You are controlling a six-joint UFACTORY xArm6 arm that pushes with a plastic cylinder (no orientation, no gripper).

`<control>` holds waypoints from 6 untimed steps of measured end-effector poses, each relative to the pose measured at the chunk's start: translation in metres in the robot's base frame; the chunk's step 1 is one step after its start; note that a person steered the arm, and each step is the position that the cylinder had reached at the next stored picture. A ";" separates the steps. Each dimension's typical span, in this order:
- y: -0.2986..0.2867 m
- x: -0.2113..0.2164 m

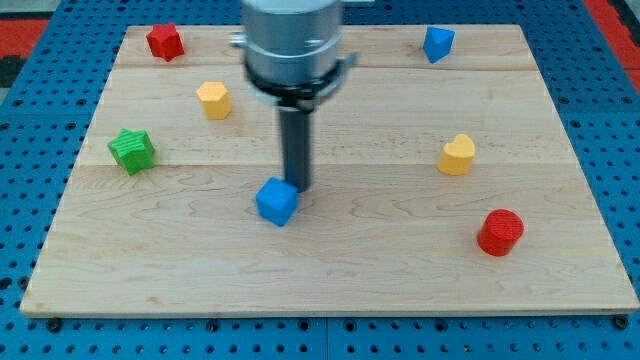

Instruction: Slide the blue cube diagonally to the triangle

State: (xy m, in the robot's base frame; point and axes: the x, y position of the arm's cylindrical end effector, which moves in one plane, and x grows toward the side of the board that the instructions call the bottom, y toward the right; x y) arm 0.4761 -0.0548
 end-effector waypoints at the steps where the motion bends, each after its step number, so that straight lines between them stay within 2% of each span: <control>1: 0.047 0.009; 2: 0.017 0.033; 3: -0.083 0.033; 4: -0.132 0.035; 5: -0.093 -0.028; 6: -0.134 -0.095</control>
